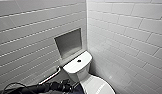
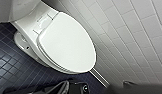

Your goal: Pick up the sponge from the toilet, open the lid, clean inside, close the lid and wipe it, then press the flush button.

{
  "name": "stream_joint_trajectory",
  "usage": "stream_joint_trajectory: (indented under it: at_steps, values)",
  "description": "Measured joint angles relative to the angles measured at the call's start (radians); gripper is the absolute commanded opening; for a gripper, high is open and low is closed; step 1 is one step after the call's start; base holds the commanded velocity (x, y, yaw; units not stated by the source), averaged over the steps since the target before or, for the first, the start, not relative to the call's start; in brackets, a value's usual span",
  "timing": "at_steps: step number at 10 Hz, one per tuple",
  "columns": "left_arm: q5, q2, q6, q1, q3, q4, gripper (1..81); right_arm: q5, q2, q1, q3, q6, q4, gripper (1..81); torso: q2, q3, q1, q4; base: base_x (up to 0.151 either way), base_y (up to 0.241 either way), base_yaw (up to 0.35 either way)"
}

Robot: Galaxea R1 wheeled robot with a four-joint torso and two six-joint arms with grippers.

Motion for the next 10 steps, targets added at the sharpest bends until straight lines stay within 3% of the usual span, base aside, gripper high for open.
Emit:
stream_joint_trajectory:
  at_steps: [5,8,10]
  values:
    - [0.03,0.078,-0.001,-0.25,-0.067,-0.169,81.1,0.004,0.0,0.006,0.0,0.0,0.0,1.0,0.001,-0.028,0.002,0.0,0.0,0.0,0.0]
    - [0.061,0.162,-0.001,-0.285,-0.253,-0.217,81.1,0.006,-0.001,0.006,0.001,-0.001,0.0,1.0,0.002,-0.044,0.002,0.0,0.0,0.0,0.0]
    - [0.093,0.256,-0.001,-0.346,-0.378,-0.23,81.1,0.006,-0.003,0.006,0.012,0.0,-0.001,1.0,0.003,-0.091,0.002,0.0,0.0,0.0,0.0]
